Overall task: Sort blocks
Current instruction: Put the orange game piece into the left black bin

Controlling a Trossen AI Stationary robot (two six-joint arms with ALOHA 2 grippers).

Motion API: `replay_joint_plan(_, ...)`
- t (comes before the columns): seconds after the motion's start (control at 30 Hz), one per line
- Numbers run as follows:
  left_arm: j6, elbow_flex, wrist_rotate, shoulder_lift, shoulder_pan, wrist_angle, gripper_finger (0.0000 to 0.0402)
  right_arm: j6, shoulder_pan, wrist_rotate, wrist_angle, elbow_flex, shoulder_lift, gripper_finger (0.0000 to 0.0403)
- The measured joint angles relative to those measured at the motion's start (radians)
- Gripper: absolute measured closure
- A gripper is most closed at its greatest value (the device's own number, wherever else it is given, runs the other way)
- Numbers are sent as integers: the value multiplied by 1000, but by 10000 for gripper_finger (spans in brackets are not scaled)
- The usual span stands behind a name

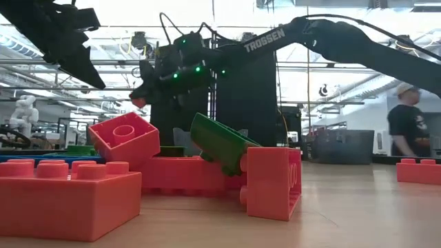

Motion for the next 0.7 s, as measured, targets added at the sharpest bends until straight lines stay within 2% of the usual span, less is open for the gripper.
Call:
replay_joint_plan(0.23,-3,0,0,0,0,0,241,0,3,3,-12,0,6,284)
replay_joint_plan(0.43,-19,0,0,0,0,0,241,3,4,53,-19,0,8,284)
replay_joint_plan(0.7,-19,0,0,0,0,0,241,106,9,42,18,0,45,284)
